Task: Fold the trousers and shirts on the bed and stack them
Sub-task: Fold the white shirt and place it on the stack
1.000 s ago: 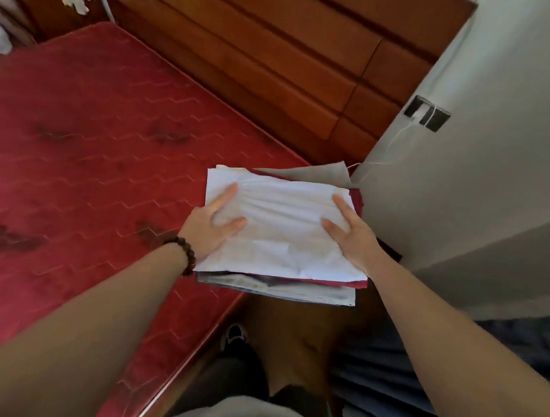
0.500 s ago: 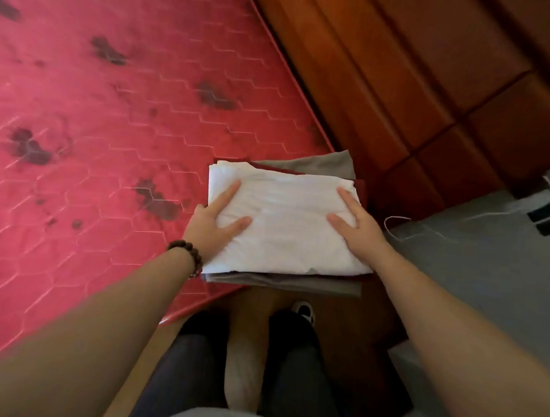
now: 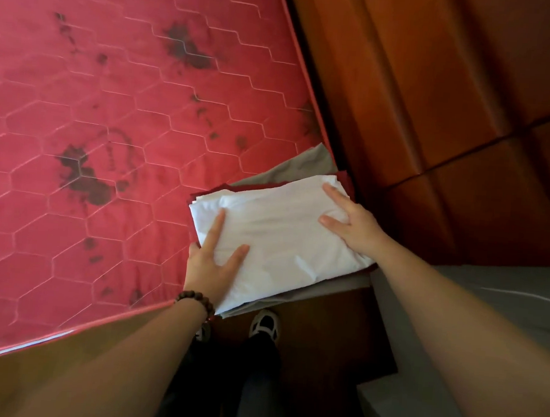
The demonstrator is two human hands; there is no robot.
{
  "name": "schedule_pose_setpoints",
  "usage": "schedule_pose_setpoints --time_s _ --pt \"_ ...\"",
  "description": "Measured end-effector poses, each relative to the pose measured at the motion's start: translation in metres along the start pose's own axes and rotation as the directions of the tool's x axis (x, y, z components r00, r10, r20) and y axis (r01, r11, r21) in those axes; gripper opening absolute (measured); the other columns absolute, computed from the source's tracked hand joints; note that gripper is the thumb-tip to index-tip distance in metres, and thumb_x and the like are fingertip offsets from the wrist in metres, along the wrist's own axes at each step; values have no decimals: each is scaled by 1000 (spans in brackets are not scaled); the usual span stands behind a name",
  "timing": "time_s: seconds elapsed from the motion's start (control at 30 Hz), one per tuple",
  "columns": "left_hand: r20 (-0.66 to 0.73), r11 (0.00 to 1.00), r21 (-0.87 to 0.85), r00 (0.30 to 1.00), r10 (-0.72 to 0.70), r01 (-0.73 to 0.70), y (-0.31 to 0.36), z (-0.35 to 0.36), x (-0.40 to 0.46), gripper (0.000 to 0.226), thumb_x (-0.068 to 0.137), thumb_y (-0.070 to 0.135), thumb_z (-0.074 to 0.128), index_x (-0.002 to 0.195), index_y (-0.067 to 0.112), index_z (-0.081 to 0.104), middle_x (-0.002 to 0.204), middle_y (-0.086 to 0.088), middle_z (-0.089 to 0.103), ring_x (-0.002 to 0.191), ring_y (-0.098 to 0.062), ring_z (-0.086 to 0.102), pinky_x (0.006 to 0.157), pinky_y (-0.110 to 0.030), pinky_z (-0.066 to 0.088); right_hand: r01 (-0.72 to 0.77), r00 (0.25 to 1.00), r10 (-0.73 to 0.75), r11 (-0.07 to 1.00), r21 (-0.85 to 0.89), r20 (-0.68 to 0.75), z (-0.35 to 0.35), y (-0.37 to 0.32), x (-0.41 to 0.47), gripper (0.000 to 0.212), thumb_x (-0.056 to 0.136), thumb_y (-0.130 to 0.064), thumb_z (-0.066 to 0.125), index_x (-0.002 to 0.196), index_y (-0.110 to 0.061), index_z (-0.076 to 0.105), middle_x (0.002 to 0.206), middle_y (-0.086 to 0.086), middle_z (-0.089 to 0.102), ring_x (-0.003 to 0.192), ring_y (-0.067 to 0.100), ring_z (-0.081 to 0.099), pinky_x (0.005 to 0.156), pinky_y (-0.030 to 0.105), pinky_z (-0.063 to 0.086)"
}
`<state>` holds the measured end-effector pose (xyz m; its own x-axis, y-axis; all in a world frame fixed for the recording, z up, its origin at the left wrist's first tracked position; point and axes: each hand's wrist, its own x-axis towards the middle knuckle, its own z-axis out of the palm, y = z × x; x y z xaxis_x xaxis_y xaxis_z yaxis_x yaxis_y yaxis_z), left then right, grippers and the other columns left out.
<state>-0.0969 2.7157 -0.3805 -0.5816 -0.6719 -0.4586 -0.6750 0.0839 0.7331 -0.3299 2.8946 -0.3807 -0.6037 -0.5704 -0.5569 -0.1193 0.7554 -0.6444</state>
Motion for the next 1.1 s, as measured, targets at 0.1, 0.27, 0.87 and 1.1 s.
schedule_pose_setpoints --time_s 0.1,0.27,0.87,1.1 --pt "-39 1000 -17 999 20 -21 -4 29 24 73 65 81 49 130 76 15 106 -1 42 94 -22 50 86 -35 44 5 999 -6 999 -48 -35 -14 14 32 62 89 -50 57 139 -62 22 153 6 30 138 31 30 113 52 28" --pt "105 998 69 994 -12 5 -19 54 69 77 75 72 50 138 68 6 113 -10 47 95 -23 51 94 -40 46 -77 995 72 994 -74 -67 1 40 74 64 90 -45 59 139 -61 22 149 15 29 134 37 32 111 41 28" --pt "-86 676 614 818 569 -406 29 77 53 61 91 32 44 148 18 29 157 -23 10 147 -37 2 117 -57 7 -94 917 -196 740 -666 -347 41 -20 52 53 100 -37 38 150 -31 23 155 17 22 142 36 22 113 45 25" --pt "236 455 790 889 393 -410 -6 103 89 75 96 53 16 153 7 3 159 -18 -11 146 -38 -13 118 -55 2 256 928 -370 576 -777 31 93 16 78 54 102 -46 14 153 -33 1 162 -2 -6 148 17 -13 119 49 -1"
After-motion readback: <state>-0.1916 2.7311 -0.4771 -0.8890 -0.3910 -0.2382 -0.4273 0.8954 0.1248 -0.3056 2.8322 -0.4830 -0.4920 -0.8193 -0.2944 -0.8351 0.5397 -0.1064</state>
